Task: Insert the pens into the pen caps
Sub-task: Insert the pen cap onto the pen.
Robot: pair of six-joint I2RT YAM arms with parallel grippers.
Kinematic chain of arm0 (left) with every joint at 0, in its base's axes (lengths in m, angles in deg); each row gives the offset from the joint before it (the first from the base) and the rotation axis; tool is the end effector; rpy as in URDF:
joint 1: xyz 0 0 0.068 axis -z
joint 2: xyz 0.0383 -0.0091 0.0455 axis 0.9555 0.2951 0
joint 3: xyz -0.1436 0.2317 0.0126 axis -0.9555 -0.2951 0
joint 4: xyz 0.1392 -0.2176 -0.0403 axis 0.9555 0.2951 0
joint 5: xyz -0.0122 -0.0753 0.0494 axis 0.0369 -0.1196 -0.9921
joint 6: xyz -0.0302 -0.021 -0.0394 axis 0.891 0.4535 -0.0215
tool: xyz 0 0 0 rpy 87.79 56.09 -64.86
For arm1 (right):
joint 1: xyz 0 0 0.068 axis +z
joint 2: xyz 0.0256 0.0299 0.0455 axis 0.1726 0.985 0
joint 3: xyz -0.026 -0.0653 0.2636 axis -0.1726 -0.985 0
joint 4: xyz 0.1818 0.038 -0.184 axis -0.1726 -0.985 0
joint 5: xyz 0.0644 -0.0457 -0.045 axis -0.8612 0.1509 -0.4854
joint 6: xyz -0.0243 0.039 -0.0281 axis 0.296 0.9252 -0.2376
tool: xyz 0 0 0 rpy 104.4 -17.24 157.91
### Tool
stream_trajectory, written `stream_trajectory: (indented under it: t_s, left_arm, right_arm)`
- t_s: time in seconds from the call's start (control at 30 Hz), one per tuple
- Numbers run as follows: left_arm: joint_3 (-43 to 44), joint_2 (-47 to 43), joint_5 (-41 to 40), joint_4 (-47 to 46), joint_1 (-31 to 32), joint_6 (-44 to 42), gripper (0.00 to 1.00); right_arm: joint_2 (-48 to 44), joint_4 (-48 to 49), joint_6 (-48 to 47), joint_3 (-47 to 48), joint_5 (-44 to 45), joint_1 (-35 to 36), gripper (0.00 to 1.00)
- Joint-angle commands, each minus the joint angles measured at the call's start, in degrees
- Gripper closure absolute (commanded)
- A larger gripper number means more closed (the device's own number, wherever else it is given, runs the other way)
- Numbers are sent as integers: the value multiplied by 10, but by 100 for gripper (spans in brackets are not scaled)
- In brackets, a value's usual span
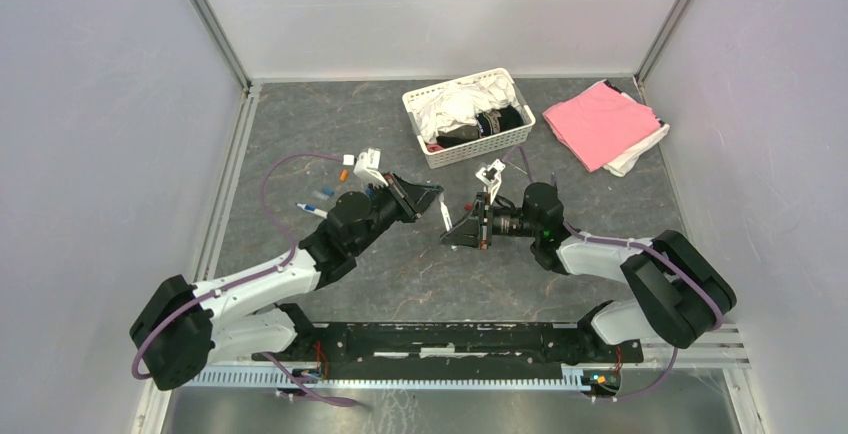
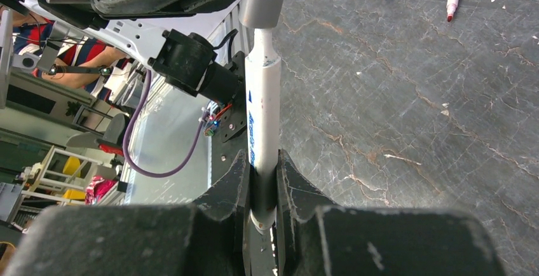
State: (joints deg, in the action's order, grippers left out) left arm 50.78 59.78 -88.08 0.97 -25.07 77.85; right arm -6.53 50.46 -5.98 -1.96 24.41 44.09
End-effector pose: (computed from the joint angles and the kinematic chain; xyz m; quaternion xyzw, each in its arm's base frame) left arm 0.1696 -0.1794 0.2637 -0.0686 0.7206 -0.4897 0.4859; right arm 0.1990 0.1678 0.1941 -0.2367 0.6909 0.6202 0.2864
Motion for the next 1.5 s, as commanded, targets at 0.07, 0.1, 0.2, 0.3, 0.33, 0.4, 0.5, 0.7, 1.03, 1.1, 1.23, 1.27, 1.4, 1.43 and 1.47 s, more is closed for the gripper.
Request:
stream_trajectory:
  t_s: [0.07, 0.1, 0.2, 0.3, 0.33, 0.4, 0.5, 0.7, 1.03, 1.1, 1.23, 1.27, 1.4, 1.43, 1.47]
  left_arm:
    - [-4, 3, -7, -22, 5, -15, 98]
    - [-4, 4, -6, -22, 5, -17, 98]
    - [-7, 5, -6, -22, 6, -21, 98]
    - [-8, 6, -6, -21, 9, -24, 98]
    - [-8, 7, -7, -22, 10, -24, 98]
    - [-8, 9, -7, -22, 12, -25, 98]
    - [-6, 12, -7, -22, 16, -30, 98]
    - [-2, 12, -28, 3, 27, -40, 98]
    - [41, 35, -86, 73, 72, -73, 98]
    - [44, 34, -93, 77, 77, -73, 98]
    - [48, 19, -116, 98, 79, -67, 92]
    - [49, 15, -121, 104, 78, -64, 90]
    - [52, -2, -137, 122, 78, -54, 79]
    - [53, -3, -137, 123, 79, -54, 77]
    - [53, -4, -137, 124, 78, -52, 73]
  right_arm:
    - [1, 22, 3, 23, 5, 4, 100]
    - [1, 21, 3, 24, 5, 3, 100]
    - [0, 14, 5, 27, 7, 2, 100]
    - [-1, 13, 6, 29, 6, 0, 100]
    - [-2, 13, 7, 29, 7, 0, 100]
    - [-1, 12, 8, 30, 7, 0, 100]
    - [2, 6, 9, 34, 9, 0, 100]
    - [-3, -6, -3, 41, 13, -2, 100]
    - [-12, -123, -104, 70, 50, -2, 100]
    - [-10, -126, -109, 70, 50, -1, 100]
    - [-11, -131, -118, 66, 51, -2, 100]
    - [-12, -130, -118, 65, 50, -2, 100]
    - [-12, -130, -124, 60, 46, -2, 100]
    - [-11, -129, -124, 60, 45, -2, 100]
    - [-11, -130, -123, 61, 43, -2, 100]
